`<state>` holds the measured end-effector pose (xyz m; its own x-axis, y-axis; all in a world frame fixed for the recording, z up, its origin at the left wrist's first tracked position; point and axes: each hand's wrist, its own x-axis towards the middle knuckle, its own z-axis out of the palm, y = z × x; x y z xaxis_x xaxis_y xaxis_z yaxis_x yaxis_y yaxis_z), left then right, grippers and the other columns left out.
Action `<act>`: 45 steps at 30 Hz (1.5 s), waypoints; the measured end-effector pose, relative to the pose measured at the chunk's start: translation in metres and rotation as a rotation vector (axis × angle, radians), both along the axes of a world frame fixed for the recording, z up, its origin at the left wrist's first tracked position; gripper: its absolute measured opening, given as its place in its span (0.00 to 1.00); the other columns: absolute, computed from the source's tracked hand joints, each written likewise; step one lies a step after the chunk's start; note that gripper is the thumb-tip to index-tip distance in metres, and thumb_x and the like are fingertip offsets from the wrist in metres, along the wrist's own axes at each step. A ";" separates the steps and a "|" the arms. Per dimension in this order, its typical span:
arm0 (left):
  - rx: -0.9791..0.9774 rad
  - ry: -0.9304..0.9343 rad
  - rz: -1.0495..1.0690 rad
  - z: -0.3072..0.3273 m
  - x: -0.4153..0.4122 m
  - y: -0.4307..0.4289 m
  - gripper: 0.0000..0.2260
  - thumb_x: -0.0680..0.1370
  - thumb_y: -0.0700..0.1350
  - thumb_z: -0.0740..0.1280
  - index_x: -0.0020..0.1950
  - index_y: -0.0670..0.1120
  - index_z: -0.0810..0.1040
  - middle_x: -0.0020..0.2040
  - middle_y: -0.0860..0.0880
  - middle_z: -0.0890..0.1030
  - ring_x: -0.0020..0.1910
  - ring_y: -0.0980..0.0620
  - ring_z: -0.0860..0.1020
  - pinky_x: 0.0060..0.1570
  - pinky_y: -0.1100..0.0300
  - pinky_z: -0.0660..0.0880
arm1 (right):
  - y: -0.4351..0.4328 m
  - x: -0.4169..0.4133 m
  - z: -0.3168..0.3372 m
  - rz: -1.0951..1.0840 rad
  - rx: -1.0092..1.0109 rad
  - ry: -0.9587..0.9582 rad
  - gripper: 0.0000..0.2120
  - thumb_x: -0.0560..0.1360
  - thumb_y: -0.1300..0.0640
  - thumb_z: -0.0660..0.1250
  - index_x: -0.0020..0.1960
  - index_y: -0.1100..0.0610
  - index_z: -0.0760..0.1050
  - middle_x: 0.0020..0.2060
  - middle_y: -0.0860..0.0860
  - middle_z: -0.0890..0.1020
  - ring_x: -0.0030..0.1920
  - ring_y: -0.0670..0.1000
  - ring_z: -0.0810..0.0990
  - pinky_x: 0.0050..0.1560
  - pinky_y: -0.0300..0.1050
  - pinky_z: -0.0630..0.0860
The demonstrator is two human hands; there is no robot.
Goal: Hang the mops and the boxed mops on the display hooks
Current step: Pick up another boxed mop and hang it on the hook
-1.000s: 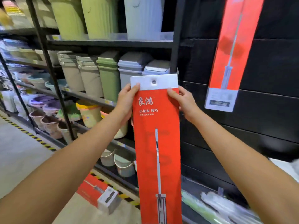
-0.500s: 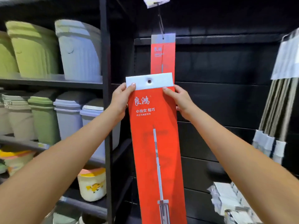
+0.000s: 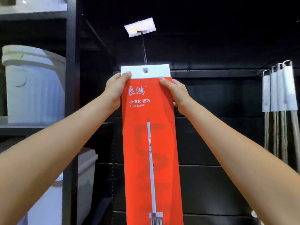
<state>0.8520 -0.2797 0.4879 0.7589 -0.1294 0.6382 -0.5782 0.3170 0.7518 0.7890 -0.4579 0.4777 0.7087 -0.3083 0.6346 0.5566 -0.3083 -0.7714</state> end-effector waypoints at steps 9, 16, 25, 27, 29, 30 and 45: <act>0.010 -0.073 -0.019 0.085 0.049 0.000 0.06 0.79 0.47 0.63 0.48 0.46 0.73 0.36 0.49 0.81 0.30 0.54 0.81 0.33 0.60 0.79 | 0.005 0.048 0.072 -0.056 -0.024 -0.118 0.21 0.73 0.40 0.68 0.60 0.50 0.76 0.49 0.46 0.83 0.47 0.48 0.82 0.42 0.43 0.77; 0.037 -0.091 0.002 0.107 0.071 -0.013 0.07 0.78 0.49 0.65 0.45 0.47 0.75 0.37 0.48 0.82 0.33 0.51 0.81 0.34 0.60 0.78 | -0.010 0.073 0.093 -0.062 0.019 -0.116 0.17 0.71 0.39 0.70 0.52 0.50 0.77 0.47 0.49 0.84 0.45 0.51 0.83 0.50 0.50 0.79; -0.076 -0.126 -0.018 0.121 0.090 -0.022 0.07 0.79 0.49 0.65 0.45 0.46 0.75 0.36 0.47 0.81 0.29 0.53 0.80 0.34 0.60 0.80 | -0.018 0.084 0.115 -0.062 -0.026 -0.130 0.18 0.73 0.39 0.68 0.54 0.52 0.78 0.44 0.49 0.82 0.38 0.51 0.81 0.42 0.46 0.79; -0.084 -0.130 -0.032 0.124 0.093 -0.023 0.07 0.79 0.49 0.65 0.46 0.46 0.76 0.36 0.47 0.81 0.28 0.54 0.81 0.34 0.59 0.80 | -0.021 0.084 0.120 -0.053 -0.035 -0.127 0.15 0.73 0.40 0.68 0.52 0.51 0.77 0.43 0.49 0.82 0.36 0.51 0.81 0.38 0.44 0.79; -0.069 -0.125 -0.022 0.128 0.094 -0.024 0.07 0.79 0.48 0.65 0.45 0.46 0.76 0.35 0.48 0.81 0.26 0.54 0.80 0.33 0.61 0.80 | -0.024 0.088 0.123 -0.048 -0.035 -0.121 0.13 0.74 0.41 0.68 0.49 0.50 0.77 0.42 0.50 0.82 0.36 0.52 0.81 0.37 0.44 0.79; -0.058 -0.117 -0.010 0.129 0.095 -0.025 0.06 0.79 0.48 0.65 0.45 0.46 0.76 0.34 0.48 0.80 0.26 0.54 0.80 0.32 0.61 0.80 | -0.025 0.090 0.123 -0.048 -0.031 -0.119 0.13 0.73 0.41 0.68 0.49 0.50 0.77 0.43 0.50 0.82 0.36 0.52 0.81 0.37 0.45 0.79; -0.063 -0.082 0.050 0.141 0.104 -0.034 0.07 0.78 0.48 0.65 0.43 0.45 0.75 0.34 0.47 0.79 0.30 0.51 0.79 0.30 0.62 0.78 | -0.031 0.113 0.131 -0.005 0.008 -0.168 0.17 0.72 0.40 0.69 0.52 0.50 0.77 0.43 0.49 0.82 0.37 0.52 0.80 0.39 0.44 0.78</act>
<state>0.9557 -0.3139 0.6289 0.7085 -0.0508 0.7039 -0.6529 0.3316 0.6810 0.9015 -0.4893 0.6086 0.5911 -0.3173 0.7416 0.6763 -0.3060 -0.6700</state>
